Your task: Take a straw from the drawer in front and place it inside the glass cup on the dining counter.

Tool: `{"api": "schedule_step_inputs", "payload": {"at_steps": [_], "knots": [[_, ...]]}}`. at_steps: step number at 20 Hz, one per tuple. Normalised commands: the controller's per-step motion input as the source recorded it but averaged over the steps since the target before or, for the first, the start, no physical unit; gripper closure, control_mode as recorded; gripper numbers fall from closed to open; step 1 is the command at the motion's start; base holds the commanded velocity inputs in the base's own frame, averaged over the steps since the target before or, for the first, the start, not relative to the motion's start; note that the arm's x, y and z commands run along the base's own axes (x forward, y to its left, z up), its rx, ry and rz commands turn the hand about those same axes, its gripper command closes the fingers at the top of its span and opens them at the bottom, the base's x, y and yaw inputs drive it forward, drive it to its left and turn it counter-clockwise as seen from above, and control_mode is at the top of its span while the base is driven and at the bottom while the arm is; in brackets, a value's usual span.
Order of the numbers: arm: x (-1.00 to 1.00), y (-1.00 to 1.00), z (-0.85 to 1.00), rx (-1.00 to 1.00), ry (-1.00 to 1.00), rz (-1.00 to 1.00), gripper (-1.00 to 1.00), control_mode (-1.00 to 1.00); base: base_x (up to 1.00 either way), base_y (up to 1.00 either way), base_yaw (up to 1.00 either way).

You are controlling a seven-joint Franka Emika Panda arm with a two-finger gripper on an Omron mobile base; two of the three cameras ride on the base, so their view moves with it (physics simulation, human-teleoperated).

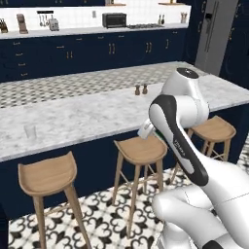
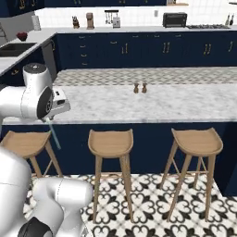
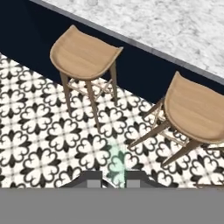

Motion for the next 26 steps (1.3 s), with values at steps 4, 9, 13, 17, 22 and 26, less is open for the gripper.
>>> {"api": "schedule_step_inputs", "payload": {"at_steps": [4, 9, 13, 17, 22, 26], "knots": [[0.0, 0.0, 0.0, 0.0, 0.0, 0.0, 1.0, 1.0, 0.04, 1.0, -0.14], [0.0, 0.0, 0.0, 0.0, 0.0, 0.0, 1.0, 1.0, 0.28, 0.9, 0.0], [0.0, 0.0, 0.0, 0.0, 0.0, 0.0, 1.0, 1.0, 0.68, 0.41, 0.07], [0.0, 0.0, 0.0, 0.0, 0.0, 0.0, 1.0, 1.0, 0.84, 0.02, 0.15], [0.0, 0.0, 0.0, 0.0, 0.0, 0.0, 1.0, 1.0, 0.96, 0.09, 0.2], [0.0, 0.0, 0.0, 0.0, 0.0, 0.0, 1.0, 1.0, 0.98, 0.28, 0.12]]}}
